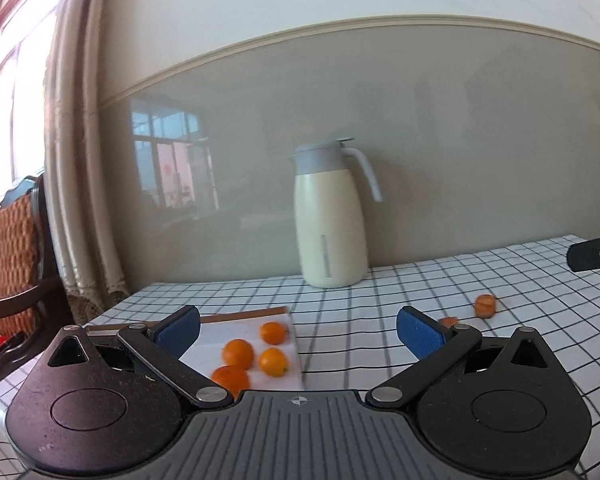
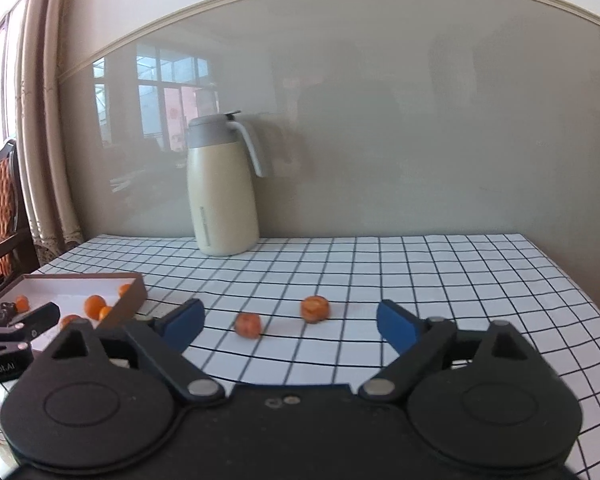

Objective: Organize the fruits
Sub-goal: 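Withdraw both open grippers from the box toward the remaining carrot pieces, then lower the left gripper to a carrot piece while the right gripper lowers to another carrot piece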

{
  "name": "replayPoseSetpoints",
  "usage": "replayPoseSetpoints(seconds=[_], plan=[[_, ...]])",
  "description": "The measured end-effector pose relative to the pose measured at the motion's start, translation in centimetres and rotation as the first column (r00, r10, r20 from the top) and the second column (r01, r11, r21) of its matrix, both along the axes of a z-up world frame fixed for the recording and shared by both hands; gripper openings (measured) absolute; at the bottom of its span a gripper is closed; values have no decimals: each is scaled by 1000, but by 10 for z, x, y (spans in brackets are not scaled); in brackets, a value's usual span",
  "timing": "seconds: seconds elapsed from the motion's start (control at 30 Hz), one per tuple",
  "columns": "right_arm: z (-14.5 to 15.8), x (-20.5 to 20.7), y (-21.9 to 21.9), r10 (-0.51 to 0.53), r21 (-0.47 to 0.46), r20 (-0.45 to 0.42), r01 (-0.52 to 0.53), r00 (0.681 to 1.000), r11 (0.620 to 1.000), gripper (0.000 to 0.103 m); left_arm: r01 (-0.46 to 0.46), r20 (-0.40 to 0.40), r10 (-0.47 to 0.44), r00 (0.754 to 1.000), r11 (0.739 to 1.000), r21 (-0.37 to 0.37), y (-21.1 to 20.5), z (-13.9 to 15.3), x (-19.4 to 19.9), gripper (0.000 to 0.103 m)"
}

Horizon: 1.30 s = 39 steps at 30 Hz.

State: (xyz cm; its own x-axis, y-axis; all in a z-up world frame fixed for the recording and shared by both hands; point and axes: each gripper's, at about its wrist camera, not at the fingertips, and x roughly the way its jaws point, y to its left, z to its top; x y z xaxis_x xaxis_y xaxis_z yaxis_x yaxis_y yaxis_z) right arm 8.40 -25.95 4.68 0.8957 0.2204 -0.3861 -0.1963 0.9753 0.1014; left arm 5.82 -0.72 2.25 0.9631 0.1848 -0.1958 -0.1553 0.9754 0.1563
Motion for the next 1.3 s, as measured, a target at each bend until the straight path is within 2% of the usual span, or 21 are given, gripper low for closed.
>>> replayPoseSetpoints(seconds=[0.07,0.37,0.43,0.7,0.87,0.93,0.97,1.0,1.17,1.3], plan=[[-2,1,-4,-6,6,0,6,1000,1000,83,21,2,-21,1000,1000,-12,-8,0,3,103],[-8,16,-22,-33,0,-17,33,999,999,65,92,-12,-92,996,996,19,-47,-8,23,103],[-9,18,-22,-33,-4,-22,33,999,999,56,99,-22,-99,995,995,19,-51,-12,30,103],[-26,45,-24,-35,-36,-55,33,998,999,52,117,-83,-113,990,992,41,-70,-31,61,103],[-31,66,-28,-37,-44,-65,34,997,998,51,117,-127,-116,985,993,0,-78,-39,85,103],[-37,77,-29,-45,-49,-80,41,996,998,49,111,-153,-114,982,993,-25,-81,-42,97,98],[-40,82,-30,-45,-47,-92,41,995,998,48,115,-175,-120,977,993,-40,-83,-44,104,90],[-46,92,-30,-39,-48,-116,34,992,998,47,119,-195,-127,973,992,-51,-85,-46,110,87],[-54,108,-25,-20,-57,-146,12,989,998,44,127,-256,-142,956,989,-75,-95,-58,138,84],[-65,128,-19,7,-72,-187,-21,982,997,43,125,-300,-150,942,987,-101,-98,-64,161,78]])
